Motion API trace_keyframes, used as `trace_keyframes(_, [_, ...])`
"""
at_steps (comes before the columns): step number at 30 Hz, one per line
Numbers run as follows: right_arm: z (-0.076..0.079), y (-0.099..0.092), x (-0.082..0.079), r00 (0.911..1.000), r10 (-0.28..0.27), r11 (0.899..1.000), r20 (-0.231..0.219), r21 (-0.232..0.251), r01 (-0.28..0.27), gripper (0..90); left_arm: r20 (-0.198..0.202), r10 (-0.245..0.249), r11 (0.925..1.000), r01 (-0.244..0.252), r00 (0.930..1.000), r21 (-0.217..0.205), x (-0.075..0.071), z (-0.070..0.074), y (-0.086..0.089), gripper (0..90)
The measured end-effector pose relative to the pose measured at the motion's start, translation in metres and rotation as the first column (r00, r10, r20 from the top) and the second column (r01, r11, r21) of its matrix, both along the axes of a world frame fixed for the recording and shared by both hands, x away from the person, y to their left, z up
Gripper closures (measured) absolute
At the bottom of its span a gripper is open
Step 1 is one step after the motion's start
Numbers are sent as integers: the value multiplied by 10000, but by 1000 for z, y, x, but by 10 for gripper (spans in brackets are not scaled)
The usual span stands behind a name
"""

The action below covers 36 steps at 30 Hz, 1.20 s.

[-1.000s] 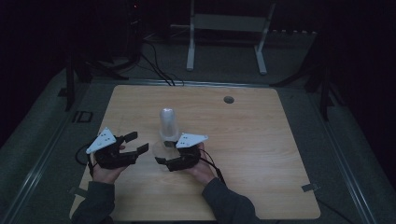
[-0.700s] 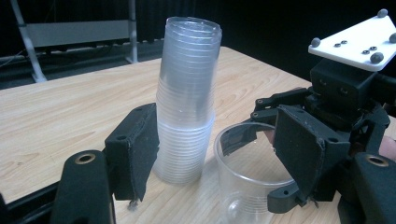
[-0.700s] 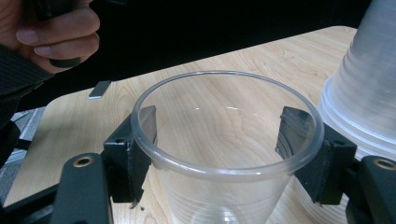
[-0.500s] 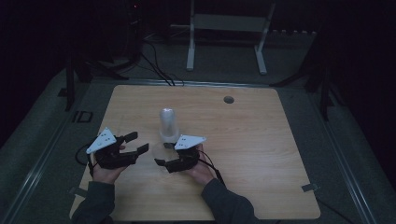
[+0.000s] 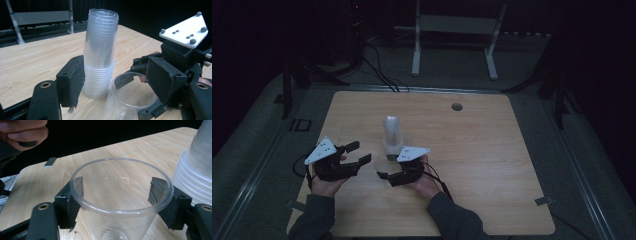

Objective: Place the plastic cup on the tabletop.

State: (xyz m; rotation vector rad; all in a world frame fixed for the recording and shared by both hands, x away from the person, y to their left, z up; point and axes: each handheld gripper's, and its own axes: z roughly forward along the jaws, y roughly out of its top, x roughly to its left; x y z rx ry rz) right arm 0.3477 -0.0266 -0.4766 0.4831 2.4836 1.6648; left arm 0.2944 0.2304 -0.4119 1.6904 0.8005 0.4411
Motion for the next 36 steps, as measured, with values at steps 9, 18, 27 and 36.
trace_keyframes(9, [-4, 0, -3, 9998, 213, 9996, 8, -163, -213, 251, 2, -3, 10000, 3, 10000, -4, 0, 0, 0, 317])
trace_keyframes(18, [-7, 0, -6, 9992, 392, 9986, -101, -353, -395, 190, -10, -5, 10000, 5, 10000, 1, 0, 0, 0, 317])
trace_keyframes(27, [-7, -2, -5, 9990, 397, 9981, -195, -457, -406, 151, -17, -11, 10000, 11, 10000, 0, 0, 0, 0, 316])
trace_keyframes(36, [-9, -4, -6, 9997, 196, 9978, -153, -638, -205, 119, -10, 1, 10000, -1, 10000, -15, 0, 0, 0, 316])
